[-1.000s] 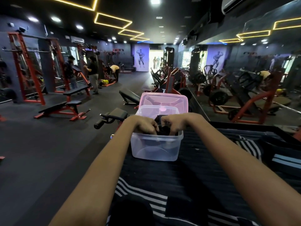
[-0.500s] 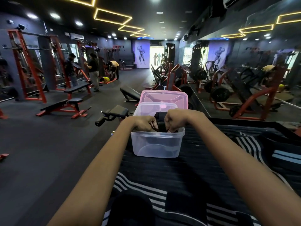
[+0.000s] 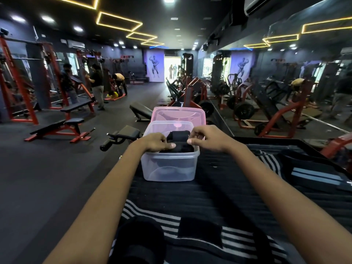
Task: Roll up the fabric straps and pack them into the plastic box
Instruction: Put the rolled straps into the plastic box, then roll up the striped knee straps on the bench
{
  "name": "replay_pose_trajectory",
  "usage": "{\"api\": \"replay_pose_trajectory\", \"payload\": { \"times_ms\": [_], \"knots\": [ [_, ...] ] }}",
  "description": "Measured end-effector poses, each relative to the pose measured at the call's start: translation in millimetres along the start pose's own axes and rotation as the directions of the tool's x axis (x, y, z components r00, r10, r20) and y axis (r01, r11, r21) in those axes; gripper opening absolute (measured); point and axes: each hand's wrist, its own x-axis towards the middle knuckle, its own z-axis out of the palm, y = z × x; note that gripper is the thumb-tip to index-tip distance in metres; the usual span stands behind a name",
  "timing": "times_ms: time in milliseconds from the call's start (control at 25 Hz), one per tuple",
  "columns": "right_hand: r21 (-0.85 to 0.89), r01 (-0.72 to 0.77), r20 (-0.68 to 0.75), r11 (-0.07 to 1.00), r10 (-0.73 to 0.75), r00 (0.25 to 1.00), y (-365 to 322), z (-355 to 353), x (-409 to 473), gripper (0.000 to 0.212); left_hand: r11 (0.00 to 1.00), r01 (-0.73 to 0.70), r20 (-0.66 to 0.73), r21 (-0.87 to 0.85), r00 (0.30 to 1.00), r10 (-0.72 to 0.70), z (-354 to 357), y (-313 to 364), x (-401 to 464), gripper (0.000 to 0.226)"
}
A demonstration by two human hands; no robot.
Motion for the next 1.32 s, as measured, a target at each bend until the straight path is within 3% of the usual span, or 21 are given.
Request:
{"api": "replay_pose_trajectory", "payload": {
  "times_ms": [120,200,280,360,480,600,800,1040,1120,1200,1320],
  "knots": [
    [0.026,-0.001,-0.066,1.000,0.002,0.998,4.5,-9.1,-22.0,0.019,0.999,0.012,-0.050,0.033,0.999,-0.010,1.3,3.0,-4.9,0.055],
    [0.082,-0.041,-0.093,0.996,0.048,0.994,11.0,-14.0,-39.4,0.021,0.996,-0.025,-0.193,0.085,0.980,0.042,0.9,17.0,-14.3,0.047],
    [0.126,-0.102,-0.114,0.987,0.117,0.987,22.9,-16.9,-60.0,0.020,0.988,-0.126,-0.400,0.087,0.904,0.150,5.2,43.5,-25.5,0.033],
    [0.164,-0.154,-0.117,0.974,0.174,0.978,34.5,-14.9,-80.2,0.017,0.963,-0.270,-0.488,0.020,0.838,0.246,18.1,79.7,-39.3,0.020],
    [0.131,-0.196,-0.088,0.972,0.208,0.974,50.7,-12.0,-114.2,0.015,0.897,-0.438,-0.338,-0.053,0.854,0.396,60.2,139.3,-51.9,0.017],
    [0.024,-0.210,-0.059,0.977,0.211,0.976,70.5,-13.2,-142.6,0.010,0.905,-0.421,-0.213,-0.065,0.892,0.400,108.6,173.0,-50.7,0.015],
    [0.125,-0.221,-0.086,0.967,0.232,0.969,93.9,-12.2,-180.9,0.004,0.905,-0.351,-0.260,-0.241,0.922,0.288,152.6,185.2,-51.9,0.006],
    [0.257,-0.154,-0.119,0.954,0.189,0.975,92.1,-3.4,-196.7,0.003,0.912,-0.311,-0.279,-0.268,0.931,0.236,168.0,164.0,-75.4,0.007],
    [0.279,-0.106,-0.046,0.955,0.123,0.991,78.9,-3.1,-196.2,0.008,0.926,-0.298,-0.257,-0.234,0.937,0.236,172.2,152.4,-81.0,0.007],
    [0.281,-0.099,0.127,0.955,0.065,0.990,65.0,-2.4,-197.5,0.020,0.928,-0.323,-0.207,-0.186,0.936,0.285,172.0,145.1,-85.6,0.006],
    [0.275,-0.128,0.362,0.953,0.021,0.932,53.4,1.4,-202.4,0.034,0.929,-0.357,-0.173,-0.092,0.925,0.339,168.5,143.2,-87.1,0.011]
  ]
}}
